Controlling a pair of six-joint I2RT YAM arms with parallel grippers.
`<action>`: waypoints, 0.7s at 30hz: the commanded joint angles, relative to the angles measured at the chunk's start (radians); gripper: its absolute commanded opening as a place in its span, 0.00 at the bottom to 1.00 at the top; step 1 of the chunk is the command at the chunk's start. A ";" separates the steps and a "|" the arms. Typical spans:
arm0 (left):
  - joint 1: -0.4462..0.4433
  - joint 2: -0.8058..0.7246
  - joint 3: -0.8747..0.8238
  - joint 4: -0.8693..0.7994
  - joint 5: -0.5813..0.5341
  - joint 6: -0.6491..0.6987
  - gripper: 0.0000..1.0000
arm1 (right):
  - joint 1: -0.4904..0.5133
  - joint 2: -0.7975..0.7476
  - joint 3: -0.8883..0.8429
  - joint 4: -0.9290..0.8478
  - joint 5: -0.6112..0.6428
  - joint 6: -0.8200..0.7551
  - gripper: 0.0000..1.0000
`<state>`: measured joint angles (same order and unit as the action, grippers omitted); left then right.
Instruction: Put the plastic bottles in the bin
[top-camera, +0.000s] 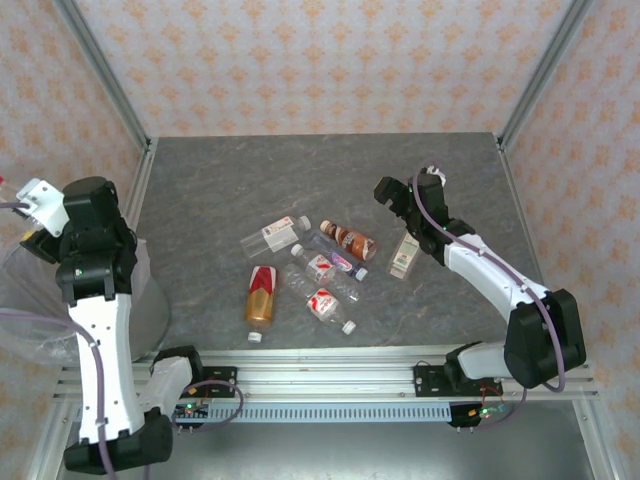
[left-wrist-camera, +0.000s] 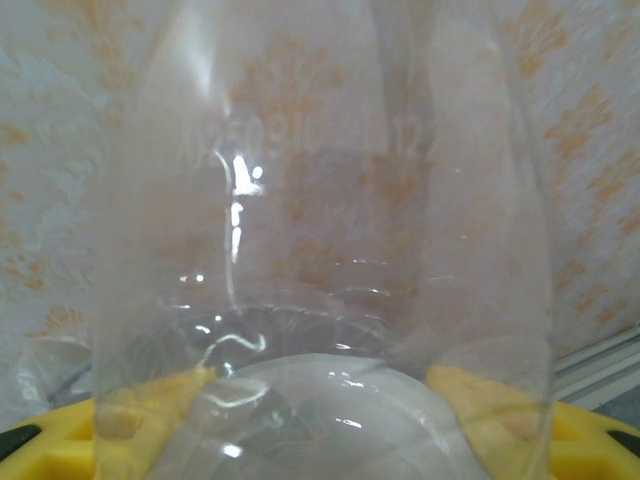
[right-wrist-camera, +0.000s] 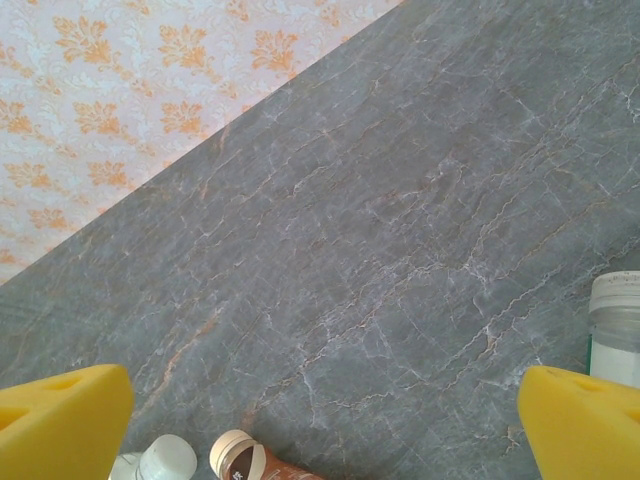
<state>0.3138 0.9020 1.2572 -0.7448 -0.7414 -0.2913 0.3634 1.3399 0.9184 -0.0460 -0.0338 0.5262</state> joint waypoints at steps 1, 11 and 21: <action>0.077 0.031 -0.020 -0.051 0.176 -0.104 0.56 | -0.003 -0.034 -0.001 -0.016 0.018 -0.016 0.99; 0.127 0.103 -0.100 0.002 0.424 -0.188 0.56 | -0.003 -0.062 -0.027 -0.031 0.040 -0.016 0.99; 0.126 0.146 -0.109 0.064 0.561 -0.237 0.58 | -0.004 -0.066 -0.030 -0.029 0.037 -0.010 0.99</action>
<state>0.4347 1.0412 1.1568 -0.7181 -0.2424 -0.4995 0.3634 1.2980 0.9031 -0.0608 -0.0219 0.5232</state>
